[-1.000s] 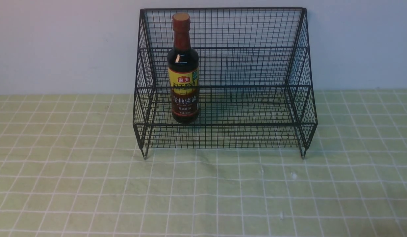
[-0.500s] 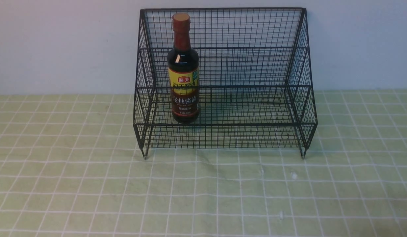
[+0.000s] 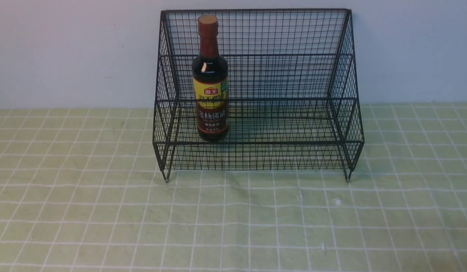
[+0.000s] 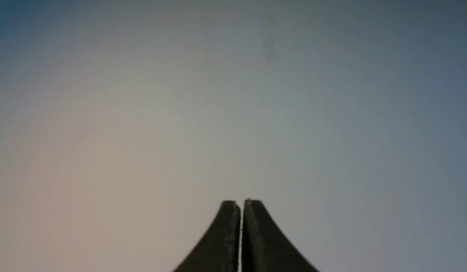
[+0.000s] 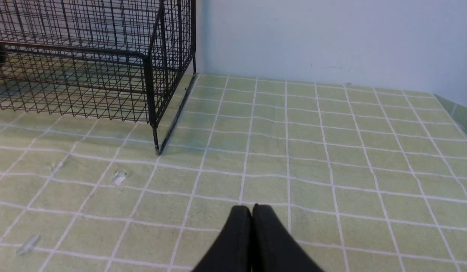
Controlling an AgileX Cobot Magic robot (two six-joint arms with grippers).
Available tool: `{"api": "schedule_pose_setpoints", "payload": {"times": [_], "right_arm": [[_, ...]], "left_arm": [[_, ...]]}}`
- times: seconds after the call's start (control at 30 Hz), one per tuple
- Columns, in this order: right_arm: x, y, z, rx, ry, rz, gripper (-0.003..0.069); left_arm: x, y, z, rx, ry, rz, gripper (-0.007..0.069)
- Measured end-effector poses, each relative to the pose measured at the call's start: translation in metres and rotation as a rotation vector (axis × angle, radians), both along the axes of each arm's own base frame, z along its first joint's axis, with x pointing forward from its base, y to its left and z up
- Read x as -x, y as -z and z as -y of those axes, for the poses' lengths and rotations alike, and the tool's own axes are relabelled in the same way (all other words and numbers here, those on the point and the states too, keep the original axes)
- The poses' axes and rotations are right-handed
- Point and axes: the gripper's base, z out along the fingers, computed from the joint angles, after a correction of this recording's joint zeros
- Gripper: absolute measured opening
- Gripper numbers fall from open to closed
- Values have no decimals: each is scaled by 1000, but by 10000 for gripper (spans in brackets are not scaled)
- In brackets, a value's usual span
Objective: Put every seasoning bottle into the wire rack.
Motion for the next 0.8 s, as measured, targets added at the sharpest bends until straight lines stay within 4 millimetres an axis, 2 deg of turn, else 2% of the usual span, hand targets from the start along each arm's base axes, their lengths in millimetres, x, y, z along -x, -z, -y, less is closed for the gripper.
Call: {"api": "schedule_pose_setpoints", "payload": {"times": [0.1,0.2,0.27,0.3,0.4,0.43,0.47,0.53,0.57,0.6,0.67,0.77,0.8], "right_arm": [[0,0,0,0,0,0,-15],[0,0,0,0,0,0,-15],[0,0,0,0,0,0,-15],[0,0,0,0,0,0,-15],[0,0,0,0,0,0,-15],[0,0,0,0,0,0,-15],[0,0,0,0,0,0,-15],[0,0,0,0,0,0,-15],[0,0,0,0,0,0,-15],[0,0,0,0,0,0,-15],[0,0,0,0,0,0,-15],[0,0,0,0,0,0,-15],[0,0,0,0,0,0,-15]], "left_arm": [[-9,25,-4,-68,-88,-232,-6],[-12,52,-1,-172,-89,-416,-6],[-11,71,2,-207,-57,-513,-6],[-10,73,2,-216,-57,-518,-6],[-7,112,3,-255,-26,-656,-6],[-6,117,4,-258,-22,-669,-6],[0,141,3,-276,-21,-708,-6],[5,159,2,-281,-19,-733,-6],[10,185,2,-286,-16,-767,-6],[12,191,1,-287,-15,-772,-6],[24,226,0,-289,-14,-774,-6],[31,264,-1,-291,-12,-777,-6],[31,292,-1,-294,-10,-784,-6]]}}
